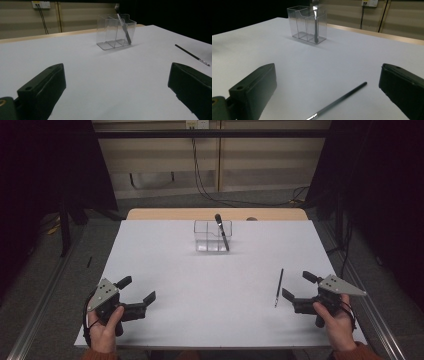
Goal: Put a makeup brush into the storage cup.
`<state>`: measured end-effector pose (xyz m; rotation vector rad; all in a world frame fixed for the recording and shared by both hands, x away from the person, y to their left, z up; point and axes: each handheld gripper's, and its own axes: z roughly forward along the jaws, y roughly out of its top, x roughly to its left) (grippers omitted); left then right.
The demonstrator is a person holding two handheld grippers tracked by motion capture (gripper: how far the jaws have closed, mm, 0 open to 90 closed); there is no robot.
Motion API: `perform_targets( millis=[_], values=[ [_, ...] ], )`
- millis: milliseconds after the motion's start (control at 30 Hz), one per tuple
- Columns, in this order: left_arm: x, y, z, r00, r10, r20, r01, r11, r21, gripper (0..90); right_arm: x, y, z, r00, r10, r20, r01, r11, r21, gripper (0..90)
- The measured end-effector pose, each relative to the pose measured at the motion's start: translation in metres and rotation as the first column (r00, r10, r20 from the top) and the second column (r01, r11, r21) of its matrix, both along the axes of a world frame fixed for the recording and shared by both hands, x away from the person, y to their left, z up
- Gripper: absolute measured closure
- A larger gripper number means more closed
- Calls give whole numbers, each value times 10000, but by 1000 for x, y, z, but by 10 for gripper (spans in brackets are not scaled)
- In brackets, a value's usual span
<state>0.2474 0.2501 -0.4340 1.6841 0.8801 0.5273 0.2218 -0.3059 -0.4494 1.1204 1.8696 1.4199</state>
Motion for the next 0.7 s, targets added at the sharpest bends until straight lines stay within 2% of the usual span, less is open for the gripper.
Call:
perform_targets(
  millis=[167, 233, 333, 400, 700],
  values=[
    [-3, -3, 3, 9998, -181, 127, 179, 9998, 118, 16, -8, -3, -4, 9999, -41, -134, 42, 9999, 139, 4],
    [-3, -4, 3, 9996, -242, 132, 241, 9996, 123, 16, -8, -3, -6, 9998, 16, -192, -15, 10000, 39, 6],
    [-2, -6, 3, 9993, -323, 166, 321, 9994, 134, 16, -7, -2, -7, 9994, -6, -352, 11, 9999, 139, 8],
    [-2, -5, 3, 9992, -354, 162, 351, 9992, 169, 16, -6, -2, -7, 9995, -10, -305, 11, 10000, 15, 8],
    [0, -4, 3, 9988, -476, 100, 476, 9988, 73, 16, -4, 2, -6, 9995, -73, -294, 74, 10000, 34, 8]
  ],
)
